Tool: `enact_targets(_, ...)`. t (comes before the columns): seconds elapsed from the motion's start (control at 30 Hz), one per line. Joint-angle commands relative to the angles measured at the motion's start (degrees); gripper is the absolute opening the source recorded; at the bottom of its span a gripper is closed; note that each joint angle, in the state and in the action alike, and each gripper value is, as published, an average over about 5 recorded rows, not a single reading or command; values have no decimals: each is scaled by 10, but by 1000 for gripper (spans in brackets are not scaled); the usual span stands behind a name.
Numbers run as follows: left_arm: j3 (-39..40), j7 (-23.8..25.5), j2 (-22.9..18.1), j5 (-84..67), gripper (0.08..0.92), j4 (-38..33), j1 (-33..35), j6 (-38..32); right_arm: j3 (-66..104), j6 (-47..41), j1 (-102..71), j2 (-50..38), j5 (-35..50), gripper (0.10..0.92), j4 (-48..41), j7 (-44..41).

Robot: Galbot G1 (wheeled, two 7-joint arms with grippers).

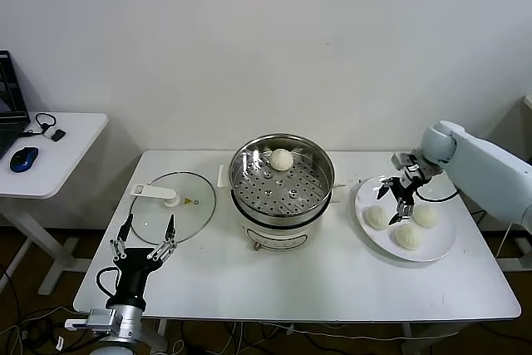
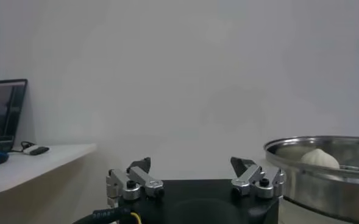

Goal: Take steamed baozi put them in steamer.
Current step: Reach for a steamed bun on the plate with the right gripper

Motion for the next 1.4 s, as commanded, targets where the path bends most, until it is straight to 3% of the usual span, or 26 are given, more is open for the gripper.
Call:
enact_targets(0.03, 0, 0, 1, -2, 823, 2, -1, 0, 26, 12, -29, 26, -35, 823, -39, 8)
enact_targets(0.87, 1, 0, 0, -5, 823, 4, -2, 1, 72, 28, -46, 57, -78, 821, -78, 7)
enact_targets(1.2, 0, 0, -1, -6, 823, 4, -2, 1, 70, 26, -45, 56, -75, 680, -73, 0)
enact_targets(1.4, 0, 0, -1, -6, 823, 5, -2, 1, 48, 19, -29, 41, -52, 670, -48, -4)
